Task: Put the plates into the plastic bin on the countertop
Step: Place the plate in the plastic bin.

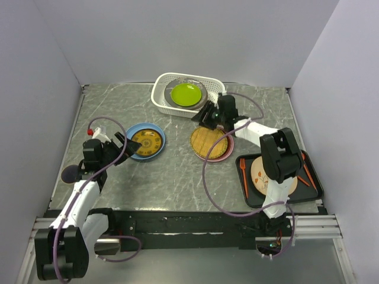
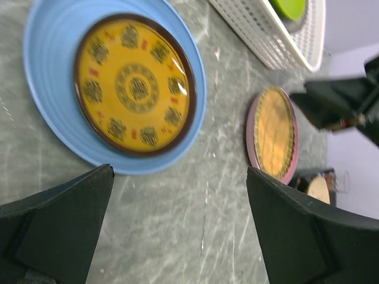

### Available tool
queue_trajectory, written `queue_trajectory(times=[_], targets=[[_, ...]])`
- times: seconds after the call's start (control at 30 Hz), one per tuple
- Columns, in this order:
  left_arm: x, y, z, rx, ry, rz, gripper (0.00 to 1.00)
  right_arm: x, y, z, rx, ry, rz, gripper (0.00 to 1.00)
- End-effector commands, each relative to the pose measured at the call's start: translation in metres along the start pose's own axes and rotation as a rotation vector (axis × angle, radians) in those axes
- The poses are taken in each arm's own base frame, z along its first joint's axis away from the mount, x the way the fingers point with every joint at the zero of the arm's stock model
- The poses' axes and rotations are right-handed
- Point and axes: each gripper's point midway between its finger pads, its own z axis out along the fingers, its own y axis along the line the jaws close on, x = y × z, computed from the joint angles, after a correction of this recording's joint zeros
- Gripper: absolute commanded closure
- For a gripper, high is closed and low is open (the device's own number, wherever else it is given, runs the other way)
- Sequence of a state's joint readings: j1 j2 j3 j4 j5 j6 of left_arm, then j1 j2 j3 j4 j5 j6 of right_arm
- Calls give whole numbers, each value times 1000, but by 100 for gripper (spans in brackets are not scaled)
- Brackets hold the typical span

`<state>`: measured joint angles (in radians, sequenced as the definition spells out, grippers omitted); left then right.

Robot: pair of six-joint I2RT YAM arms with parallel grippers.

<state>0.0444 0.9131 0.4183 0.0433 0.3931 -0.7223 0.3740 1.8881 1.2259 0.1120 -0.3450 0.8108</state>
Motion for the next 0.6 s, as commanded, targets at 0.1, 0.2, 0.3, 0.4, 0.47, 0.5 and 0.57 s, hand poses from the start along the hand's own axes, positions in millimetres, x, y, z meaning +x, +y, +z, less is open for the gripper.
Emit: queue_trajectory(times=[0.1, 0.2, 0.3, 0.4, 0.47, 0.5, 0.57], targets=[[-28, 10, 22, -87, -43, 27, 5, 19, 39, -27, -97, -24, -106, 41], [-31, 19, 30, -123, -41, 38, 5, 34, 38, -35, -117, 3, -95, 42], [-32, 19, 37, -114, -35, 37, 6, 45, 40, -42, -154, 24, -73, 42], [-32, 22, 42, -116, -34, 26, 9, 51, 39, -47, -167, 28, -69, 42], [-34, 22, 47, -114, -40, 25, 10, 56, 39, -52, -174, 39, -72, 42], [-36, 22, 48, -113, -45, 25, 12, 57, 39, -53, -176, 39, -71, 42], [-38, 24, 53, -116, -49, 28, 14, 61, 37, -57, -175, 43, -75, 42]])
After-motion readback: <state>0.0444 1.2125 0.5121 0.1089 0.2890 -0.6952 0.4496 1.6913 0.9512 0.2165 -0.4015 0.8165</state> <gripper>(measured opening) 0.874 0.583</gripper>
